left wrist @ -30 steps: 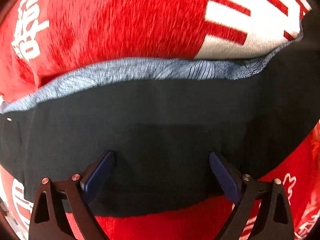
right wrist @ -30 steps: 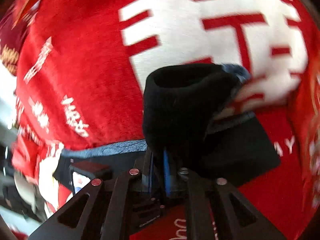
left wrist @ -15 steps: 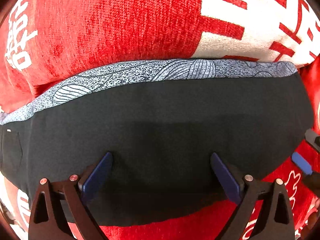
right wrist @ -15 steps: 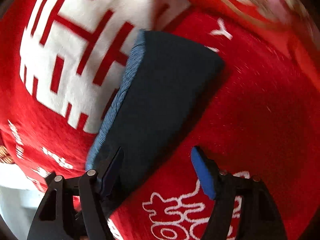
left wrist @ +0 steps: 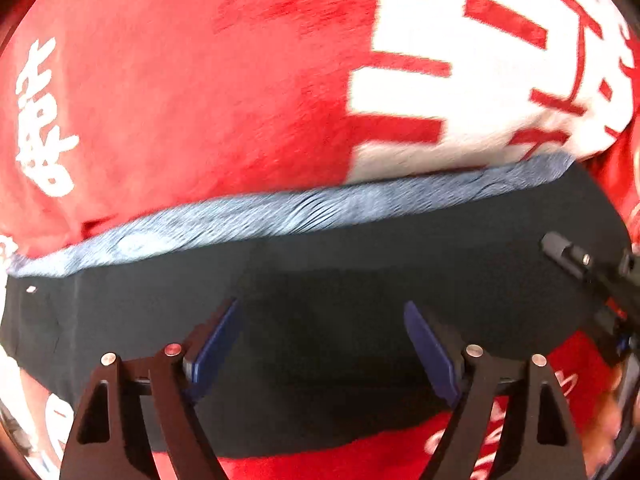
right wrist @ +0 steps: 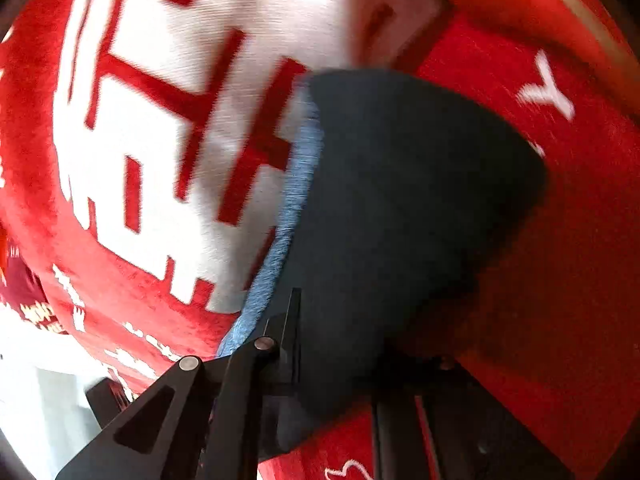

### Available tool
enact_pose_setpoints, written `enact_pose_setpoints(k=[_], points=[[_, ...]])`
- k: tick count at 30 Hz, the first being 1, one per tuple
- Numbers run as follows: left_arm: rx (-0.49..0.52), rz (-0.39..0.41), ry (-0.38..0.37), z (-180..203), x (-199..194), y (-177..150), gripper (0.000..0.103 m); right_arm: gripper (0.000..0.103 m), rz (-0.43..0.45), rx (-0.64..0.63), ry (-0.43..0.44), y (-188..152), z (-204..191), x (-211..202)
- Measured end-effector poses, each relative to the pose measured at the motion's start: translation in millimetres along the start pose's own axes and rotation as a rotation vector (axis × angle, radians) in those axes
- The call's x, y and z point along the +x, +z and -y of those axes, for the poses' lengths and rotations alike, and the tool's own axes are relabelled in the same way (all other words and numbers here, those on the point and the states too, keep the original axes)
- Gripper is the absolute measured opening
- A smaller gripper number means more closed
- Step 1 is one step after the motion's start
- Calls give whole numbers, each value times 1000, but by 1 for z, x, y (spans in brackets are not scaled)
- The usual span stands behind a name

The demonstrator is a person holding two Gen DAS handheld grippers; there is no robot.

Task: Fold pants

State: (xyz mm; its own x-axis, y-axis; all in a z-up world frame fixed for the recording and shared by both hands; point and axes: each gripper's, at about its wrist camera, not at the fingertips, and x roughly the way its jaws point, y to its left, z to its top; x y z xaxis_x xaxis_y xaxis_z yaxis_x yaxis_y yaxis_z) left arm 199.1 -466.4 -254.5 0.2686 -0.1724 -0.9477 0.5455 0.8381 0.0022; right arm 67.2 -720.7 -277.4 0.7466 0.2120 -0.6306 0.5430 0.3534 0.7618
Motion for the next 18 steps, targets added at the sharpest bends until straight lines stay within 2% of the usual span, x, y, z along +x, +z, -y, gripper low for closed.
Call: enact_pose_setpoints(k=[1, 2, 3, 4, 5, 7, 9, 13, 16, 18], points=[[29, -28, -34, 14, 14, -2, 85, 12, 7, -43, -5, -1, -12, -4], [51, -53, -43, 23, 24, -6, 79, 12, -8, -99, -4, -4, -29, -5], [74, -25, -11, 32, 29, -13, 79, 11, -20, -141, -12, -7, -38, -4], [107, 57, 23, 41, 25, -19, 78, 11, -24, -240, -44, -13, -58, -4], [130, 78, 32, 46, 23, -23, 73, 12, -33, -302, -59, -17, -70, -4], [86, 68, -11, 42, 22, -24, 71, 12, -54, -409, -86, -26, -95, -1], [66, 71, -53, 33, 18, -25, 71, 12, -69, -464, -106, -33, -110, 1], [18, 18, -120, -2, 1, -28, 71, 12, -71, -587, -167, -50, -151, 4], [-57, 37, -98, -55, -21, -35, 71, 12, -77, -722, -237, -73, -193, 14], [-93, 53, -48, -97, -34, -42, 91, 12, -90, -823, -295, -99, -222, 33]])
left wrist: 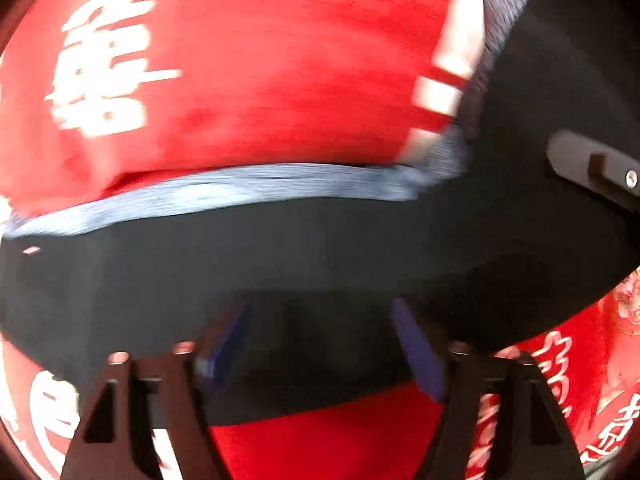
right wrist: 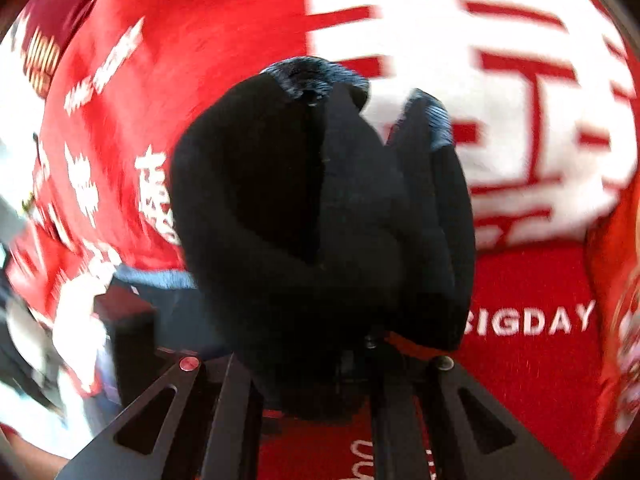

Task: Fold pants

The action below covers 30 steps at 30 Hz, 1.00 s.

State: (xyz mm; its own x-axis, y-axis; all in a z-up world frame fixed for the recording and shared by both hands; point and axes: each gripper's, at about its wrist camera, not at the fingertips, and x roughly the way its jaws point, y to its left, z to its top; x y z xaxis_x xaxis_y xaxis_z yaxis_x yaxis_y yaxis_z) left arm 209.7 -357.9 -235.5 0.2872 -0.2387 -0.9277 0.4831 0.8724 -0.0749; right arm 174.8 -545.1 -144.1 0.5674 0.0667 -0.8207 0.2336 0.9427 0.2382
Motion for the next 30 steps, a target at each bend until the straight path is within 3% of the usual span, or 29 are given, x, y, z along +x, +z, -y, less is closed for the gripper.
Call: enact_pose_setpoints(k=[4, 9, 11, 13, 14, 15, 16, 17, 22, 25, 29, 30], points=[[-42, -4, 126, -81, -7, -6, 92, 13, -56, -160, -93, -2, -74, 38], [-146, -27, 213, -160, -10, -19, 92, 19, -196, -334, -241, -40, -152, 121], [-169, -44, 236, -182, -6, -27, 92, 27, -257, -446, -348, -63, -175, 153], [-184, -66, 237, -197, 1, -40, 92, 29, -217, -578, -460, -82, -197, 157], [-188, -75, 231, -200, 3, -42, 92, 38, -200, -616, -449, -87, -204, 149], [-191, -78, 227, -210, -5, -44, 92, 54, -199, -614, -411, -88, -207, 143], [-194, -82, 219, -210, -5, -45, 92, 59, -195, -603, -352, -94, -208, 129], [-197, -83, 210, -214, -7, -49, 92, 60, -180, -592, -291, -95, -209, 110], [-190, -60, 132, -203, -18, -41, 92, 60, -97, -563, -248, -77, -195, 66], [-170, -71, 116, -183, -27, -42, 92, 60, -109, -573, -205, -59, -201, 84], [-210, -108, 134, -185, -19, -50, 93, 59, -164, -726, -183, -70, -220, 127], [-224, -117, 132, -189, -19, -54, 93, 50, -175, -749, -188, -73, -222, 136]])
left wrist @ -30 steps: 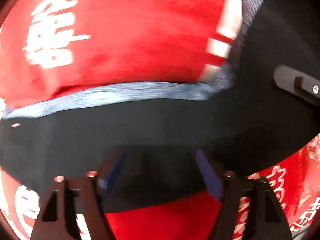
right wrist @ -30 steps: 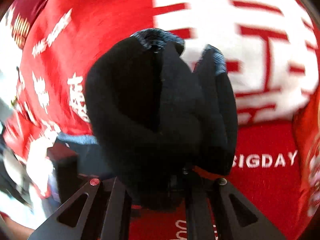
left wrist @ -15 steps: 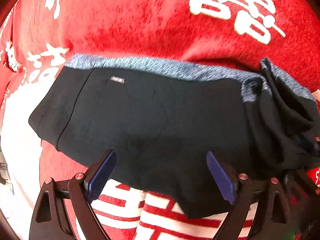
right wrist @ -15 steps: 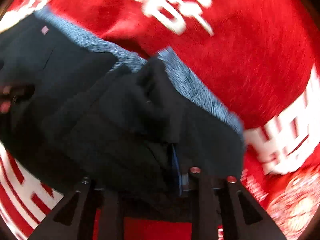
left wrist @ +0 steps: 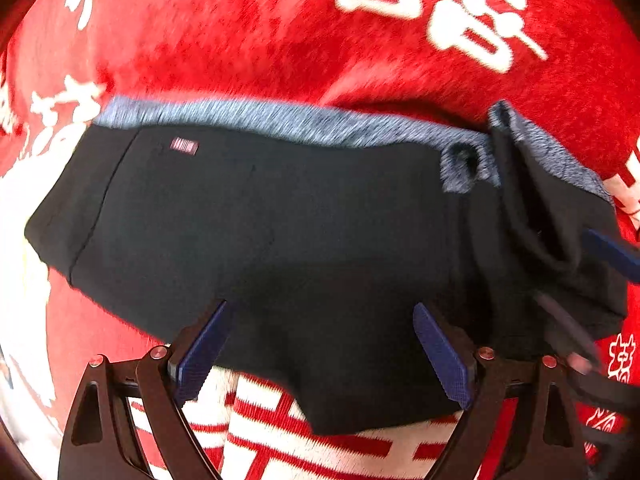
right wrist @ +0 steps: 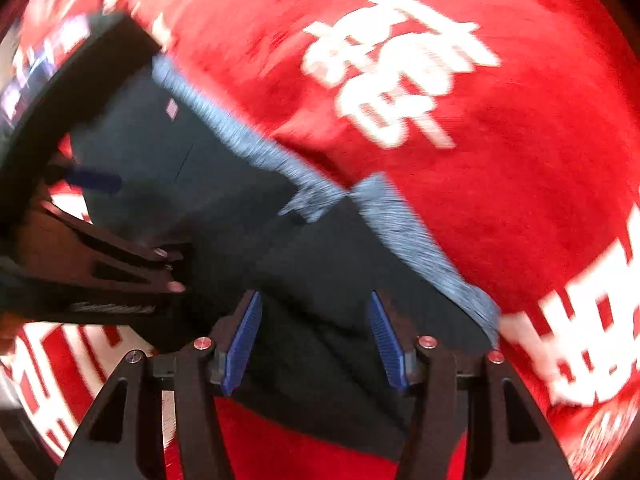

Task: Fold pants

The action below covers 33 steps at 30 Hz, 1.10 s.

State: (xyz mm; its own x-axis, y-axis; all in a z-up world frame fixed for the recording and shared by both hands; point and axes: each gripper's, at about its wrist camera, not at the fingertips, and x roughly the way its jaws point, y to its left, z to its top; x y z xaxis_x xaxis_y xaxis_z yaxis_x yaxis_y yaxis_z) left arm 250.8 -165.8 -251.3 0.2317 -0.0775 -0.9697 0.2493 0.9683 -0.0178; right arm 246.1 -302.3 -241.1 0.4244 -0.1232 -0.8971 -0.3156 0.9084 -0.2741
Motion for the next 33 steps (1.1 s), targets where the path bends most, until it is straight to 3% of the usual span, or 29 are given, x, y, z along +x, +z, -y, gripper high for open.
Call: enact_pose_setpoints(k=[2, 7, 10, 13, 16, 19, 21, 22, 26, 29, 33], points=[[-4, -8, 8, -6, -3, -7, 93, 9, -34, 25, 49, 6, 6, 9], [-5, 0, 29, -26, -9, -12, 92, 9, 31, 133, 139, 14, 28, -33], [-28, 4, 40, -35, -13, -14, 92, 9, 4, 92, 171, 10, 4, -41], [-54, -17, 63, -45, -5, -14, 93, 9, -49, 78, 189, 4, -26, -17], [-47, -21, 86, -49, -2, -14, 93, 15, -55, 62, 135, 1, -44, -4], [-21, -15, 109, -51, -4, -11, 93, 22, -37, 110, 174, -3, -33, -20], [-13, -17, 111, -48, -10, -6, 92, 53, -4, 200, 286, -11, -9, -41], [-9, -12, 106, -46, -15, -3, 92, 56, 27, 272, 314, -19, 13, -56], [40, 43, 45, -13, -45, 18, 92, 58, 43, 538, 320, -60, 100, -71], [113, 66, -18, 27, -51, 33, 92, 58, -30, 817, 354, -113, 166, -49], [183, 67, -99, 81, -37, 43, 92, 58, -73, 1110, 529, -182, 211, -10]])
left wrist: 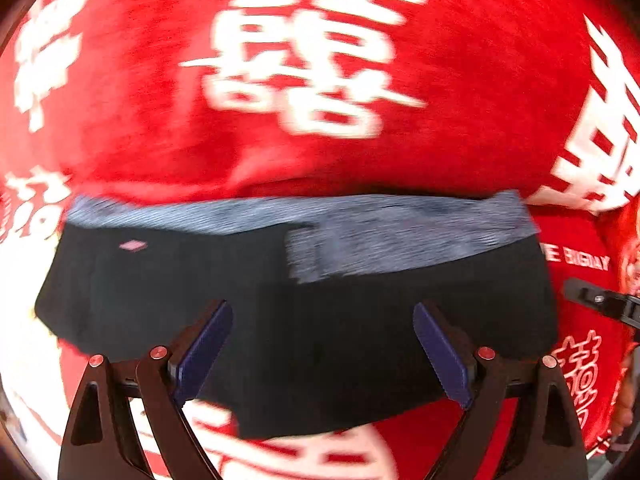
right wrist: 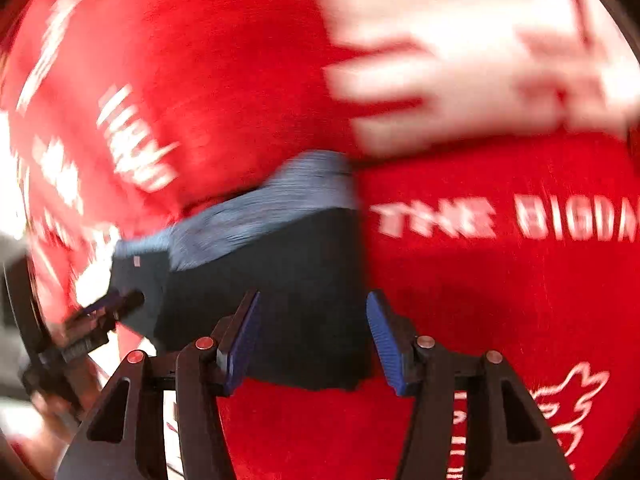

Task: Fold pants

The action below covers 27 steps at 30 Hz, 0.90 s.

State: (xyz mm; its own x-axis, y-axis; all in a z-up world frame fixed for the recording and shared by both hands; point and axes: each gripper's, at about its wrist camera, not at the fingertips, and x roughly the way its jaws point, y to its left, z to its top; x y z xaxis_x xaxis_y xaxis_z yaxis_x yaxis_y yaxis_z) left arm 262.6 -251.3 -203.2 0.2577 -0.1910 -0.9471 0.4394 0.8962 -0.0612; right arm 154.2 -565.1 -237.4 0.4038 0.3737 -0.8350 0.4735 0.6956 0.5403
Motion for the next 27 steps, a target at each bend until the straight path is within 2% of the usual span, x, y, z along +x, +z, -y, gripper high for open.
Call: enact_pose_setpoints(k=[2, 5, 6, 7, 8, 9, 11, 12, 15, 18, 20, 22, 23, 24, 26, 27], points=[[8, -13, -1, 12, 16, 1, 92, 58, -38, 60, 86, -1, 21, 11], [13, -89, 49, 16, 54, -9, 92, 58, -122, 71, 234, -1, 29, 37], [-3, -111, 28, 12, 63, -14, 94, 60, -146, 68, 257, 0, 29, 45], [-32, -98, 15, 8, 66, -18, 97, 60, -173, 62, 272, -1, 28, 55], [-53, -90, 15, 4, 67, -19, 103, 56, -197, 66, 289, -2, 28, 65], [-61, -96, 4, 1, 69, -20, 103, 45, -197, 80, 295, 0, 29, 70], [-74, -113, 0, 0, 69, -18, 103, 34, -200, 102, 313, 0, 26, 66], [-64, -121, 7, 2, 66, -17, 103, 30, -186, 96, 334, -1, 21, 60], [-16, -101, 10, 13, 45, -18, 103, 29, -156, 52, 392, -13, -3, 28], [10, -81, 14, 15, 33, -27, 103, 29, -149, 6, 358, -27, -17, 17], [6, -117, 46, 11, 44, -35, 103, 30, -158, -4, 241, -33, -9, 33], [-39, -125, 9, -2, 51, -40, 103, 41, -193, 31, 118, -40, 9, 55], [-51, -127, 9, -4, 49, -41, 103, 42, -172, 78, 155, -41, 14, 54], [-48, -123, 32, -6, 44, -41, 103, 45, -163, 101, 155, -42, 15, 51], [-27, -105, 84, -10, 34, -42, 103, 53, -121, 72, 51, -47, 5, 36], [-28, -102, 104, -15, 29, -43, 103, 53, -103, 48, 13, -48, -2, 28]])
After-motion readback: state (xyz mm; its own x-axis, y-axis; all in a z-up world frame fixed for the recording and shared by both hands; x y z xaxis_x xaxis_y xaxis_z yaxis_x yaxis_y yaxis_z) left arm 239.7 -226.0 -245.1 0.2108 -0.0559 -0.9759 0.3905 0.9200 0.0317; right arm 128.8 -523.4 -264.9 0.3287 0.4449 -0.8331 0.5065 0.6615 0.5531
